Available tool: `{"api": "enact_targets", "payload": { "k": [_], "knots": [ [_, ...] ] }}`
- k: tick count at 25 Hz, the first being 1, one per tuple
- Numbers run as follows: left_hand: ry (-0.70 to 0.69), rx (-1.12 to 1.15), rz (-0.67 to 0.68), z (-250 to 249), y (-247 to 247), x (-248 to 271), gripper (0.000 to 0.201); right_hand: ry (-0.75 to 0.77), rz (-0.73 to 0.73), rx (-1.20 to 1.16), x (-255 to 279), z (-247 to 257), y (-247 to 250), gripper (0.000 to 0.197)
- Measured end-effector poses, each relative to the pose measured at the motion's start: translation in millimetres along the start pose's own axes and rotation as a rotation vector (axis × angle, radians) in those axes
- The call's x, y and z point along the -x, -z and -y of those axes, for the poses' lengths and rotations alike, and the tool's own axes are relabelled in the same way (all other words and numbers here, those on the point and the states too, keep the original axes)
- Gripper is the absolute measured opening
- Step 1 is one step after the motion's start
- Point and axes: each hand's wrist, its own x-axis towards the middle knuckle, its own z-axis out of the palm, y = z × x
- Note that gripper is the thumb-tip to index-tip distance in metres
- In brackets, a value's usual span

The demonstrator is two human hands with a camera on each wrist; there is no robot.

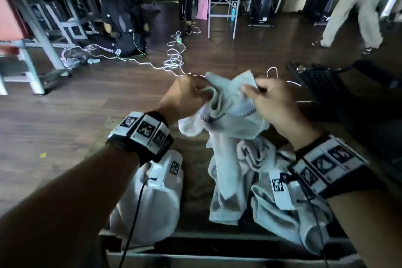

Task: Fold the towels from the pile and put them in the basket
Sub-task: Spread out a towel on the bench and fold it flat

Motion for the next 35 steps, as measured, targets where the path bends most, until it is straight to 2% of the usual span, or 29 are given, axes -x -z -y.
{"api": "enact_targets", "payload": {
  "k": [4,6,9,11,13,15,16,18,20,23,25,27,29,30,33,35],
  "knots": [
    [0.014,-0.214,-0.143,15,48,-68,0.028,0.033,-0.126,0.029,-104,11,-12,0.029],
    [0.115,-0.374,-0.197,38,64,-84,0.034,-0.016,-0.212,0.022,-134,8,-9,0.027],
    [0.312,-0.615,-0.252,72,78,-87,0.036,-0.095,-0.289,-0.03,-150,-2,-7,0.024],
    [0.358,-0.664,-0.218,88,73,-79,0.034,-0.188,-0.223,-0.07,-144,-10,-18,0.031],
    [0.404,-0.632,-0.183,103,64,-72,0.027,-0.341,-0.109,-0.173,-133,-18,-30,0.02],
    [0.424,-0.493,-0.152,115,55,-64,0.016,-0.436,-0.028,-0.258,-119,-23,-38,0.005],
    [0.422,-0.383,-0.155,119,54,-61,0.011,-0.449,-0.011,-0.27,-114,-27,-40,0.007],
    [0.398,-0.229,-0.205,120,55,-57,0.015,-0.437,0.002,-0.284,-104,-34,-39,0.009],
    [0.315,-0.176,-0.281,112,62,-53,0.021,-0.423,0.011,-0.286,-93,-37,-35,0.012],
    [0.08,-0.239,-0.361,99,74,-42,0.028,-0.403,-0.027,-0.323,-78,-44,-28,0.013],
    [-0.009,-0.295,-0.355,93,78,-26,0.028,-0.351,-0.078,-0.282,-64,-45,-22,0.02],
    [0.048,-0.291,-0.332,86,77,-1,0.02,-0.257,-0.117,-0.126,-45,-45,-16,0.032],
    [0.163,-0.253,-0.314,81,73,22,0.01,-0.195,-0.158,-0.089,-21,-41,-11,0.032],
    [0.19,-0.239,-0.304,78,71,35,0.012,-0.174,-0.164,-0.096,-5,-38,-8,0.031],
    [0.144,-0.296,-0.318,65,69,71,0.026,-0.121,-0.142,-0.076,38,-31,3,0.027],
    [0.205,-0.133,-0.289,54,70,93,0.021,-0.116,-0.124,-0.08,63,-29,12,0.035]
  ]
}}
